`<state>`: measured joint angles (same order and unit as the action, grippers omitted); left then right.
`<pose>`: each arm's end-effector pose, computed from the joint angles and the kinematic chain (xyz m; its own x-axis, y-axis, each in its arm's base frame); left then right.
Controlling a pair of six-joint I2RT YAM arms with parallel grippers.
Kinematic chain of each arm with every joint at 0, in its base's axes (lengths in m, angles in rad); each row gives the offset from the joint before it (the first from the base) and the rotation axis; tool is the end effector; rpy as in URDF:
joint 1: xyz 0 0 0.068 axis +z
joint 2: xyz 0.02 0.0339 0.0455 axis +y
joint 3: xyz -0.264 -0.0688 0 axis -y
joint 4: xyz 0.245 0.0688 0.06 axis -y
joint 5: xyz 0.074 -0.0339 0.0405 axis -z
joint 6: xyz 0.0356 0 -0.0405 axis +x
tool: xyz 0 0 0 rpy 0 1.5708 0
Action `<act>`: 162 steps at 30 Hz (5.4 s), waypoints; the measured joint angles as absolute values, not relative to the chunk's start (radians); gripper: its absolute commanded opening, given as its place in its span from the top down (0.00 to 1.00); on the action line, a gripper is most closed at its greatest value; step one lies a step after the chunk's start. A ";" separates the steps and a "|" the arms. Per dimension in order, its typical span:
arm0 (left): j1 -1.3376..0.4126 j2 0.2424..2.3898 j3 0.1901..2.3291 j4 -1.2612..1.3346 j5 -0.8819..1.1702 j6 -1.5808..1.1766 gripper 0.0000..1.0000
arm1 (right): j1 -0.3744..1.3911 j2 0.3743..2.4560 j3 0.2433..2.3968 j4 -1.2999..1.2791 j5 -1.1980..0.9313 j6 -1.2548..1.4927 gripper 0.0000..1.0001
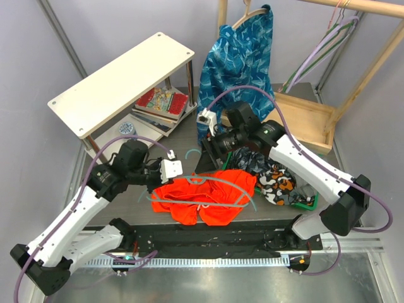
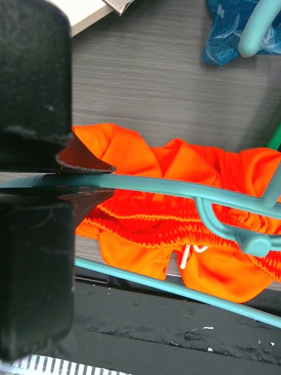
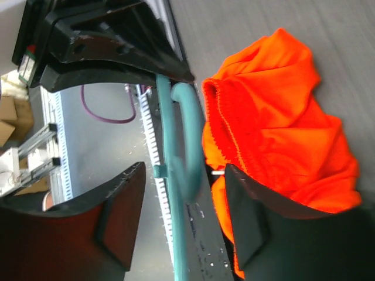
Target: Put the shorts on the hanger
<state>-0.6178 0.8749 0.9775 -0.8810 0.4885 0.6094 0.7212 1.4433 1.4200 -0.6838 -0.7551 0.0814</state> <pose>0.1235 -0.1083 0.3269 -0.0206 0.6347 -0.7725 0.9704 0.1987 0.1374 0.2158 0.2222 0.3647 -0.5572 -0.4110 -0.7215 -0.8296 0.2371 0.5056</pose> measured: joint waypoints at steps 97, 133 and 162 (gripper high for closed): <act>-0.353 1.061 1.195 -1.185 0.569 0.702 0.21 | 0.863 1.241 0.986 -0.315 -0.582 -0.439 0.99; -0.433 1.100 0.969 -0.923 0.537 0.412 1.00 | 0.867 0.981 1.014 -0.258 -0.327 -0.342 0.22; -0.423 1.193 1.041 -0.910 0.509 0.284 1.00 | 1.348 1.227 0.649 -0.009 0.429 -0.579 0.08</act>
<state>-0.4232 1.1931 1.0412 -0.9096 0.5087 0.2836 1.3479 1.2266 0.6487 -0.0090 0.4294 -0.5785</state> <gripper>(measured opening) 0.170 0.926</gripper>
